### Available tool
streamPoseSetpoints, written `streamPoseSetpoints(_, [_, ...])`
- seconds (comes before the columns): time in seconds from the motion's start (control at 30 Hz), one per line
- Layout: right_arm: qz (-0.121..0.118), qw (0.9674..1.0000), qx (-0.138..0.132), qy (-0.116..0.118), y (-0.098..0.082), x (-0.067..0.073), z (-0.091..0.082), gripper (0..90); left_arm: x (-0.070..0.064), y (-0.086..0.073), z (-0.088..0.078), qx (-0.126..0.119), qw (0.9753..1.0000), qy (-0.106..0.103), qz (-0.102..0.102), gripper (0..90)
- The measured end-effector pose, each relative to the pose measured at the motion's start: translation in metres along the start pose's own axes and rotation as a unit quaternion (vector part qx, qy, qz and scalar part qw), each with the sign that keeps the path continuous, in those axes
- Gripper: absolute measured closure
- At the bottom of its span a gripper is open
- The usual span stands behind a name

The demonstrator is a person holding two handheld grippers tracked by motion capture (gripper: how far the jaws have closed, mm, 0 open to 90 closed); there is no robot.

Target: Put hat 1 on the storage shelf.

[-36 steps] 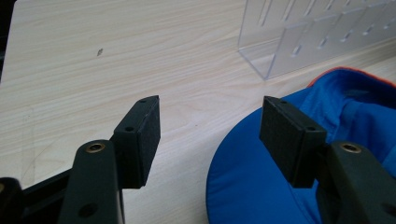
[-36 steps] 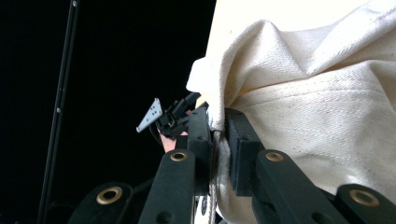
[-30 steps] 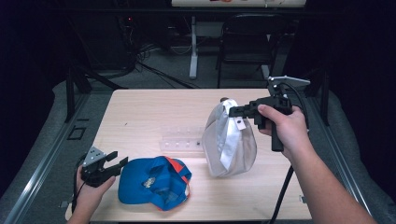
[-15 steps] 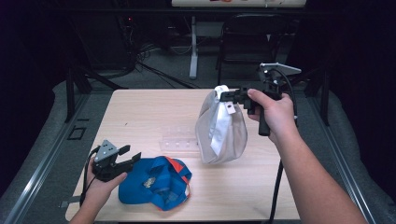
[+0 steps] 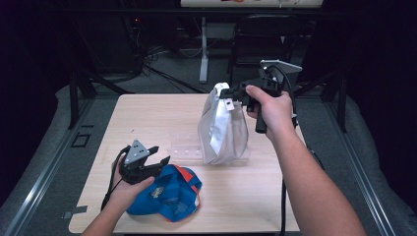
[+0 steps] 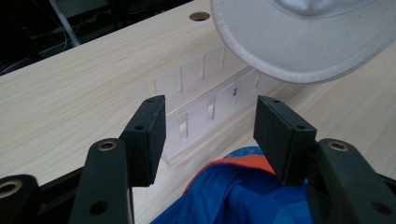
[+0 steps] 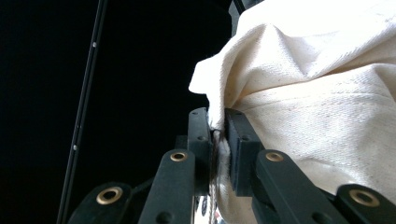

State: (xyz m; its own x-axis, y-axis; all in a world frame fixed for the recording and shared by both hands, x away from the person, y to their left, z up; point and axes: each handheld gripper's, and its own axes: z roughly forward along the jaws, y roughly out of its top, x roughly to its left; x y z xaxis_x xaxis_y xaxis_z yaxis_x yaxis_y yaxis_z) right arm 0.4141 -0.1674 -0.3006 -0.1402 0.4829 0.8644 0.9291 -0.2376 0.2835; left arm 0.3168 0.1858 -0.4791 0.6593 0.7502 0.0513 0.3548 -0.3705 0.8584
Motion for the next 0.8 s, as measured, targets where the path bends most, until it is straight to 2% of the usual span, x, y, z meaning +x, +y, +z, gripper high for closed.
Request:
streamPoseSetpoints(0.03, [0.0,1.0,0.0,0.001,0.001,0.0,0.002,81.4,-0.002,0.003,0.002,0.002,1.0,0.003,0.009,44.0])
streamPoseSetpoints(0.23, [0.004,0.9999,-0.01,0.002,0.006,0.002,0.01,81.5,-0.006,0.01,0.006,-0.006,0.9999,-0.004,0.009,43.7])
streamPoseSetpoints(0.4, [0.007,0.9998,-0.02,0.0,0.01,0.006,0.021,81.5,-0.016,0.016,0.016,-0.006,0.9997,-0.012,0.022,43.4])
streamPoseSetpoints(0.5, [0.009,0.9997,-0.024,0.0,0.012,0.007,0.028,81.4,-0.026,0.02,0.024,0.0,0.999,-0.015,0.041,42.5])
streamPoseSetpoints(0.63, [0.011,0.9996,-0.025,0.001,0.013,0.009,0.036,81.5,-0.033,0.023,0.03,0.001,0.9983,-0.023,0.053,42.1])
streamPoseSetpoints(0.67, [0.013,0.9996,-0.026,0.001,0.013,0.01,0.038,81.5,-0.038,0.025,0.033,0.005,0.9977,-0.026,0.063,42.1])
streamPoseSetpoints(0.8, [0.012,0.9995,-0.028,0.0,0.014,0.012,0.045,81.5,-0.044,0.027,0.038,0.009,0.9968,-0.022,0.077,44.1])
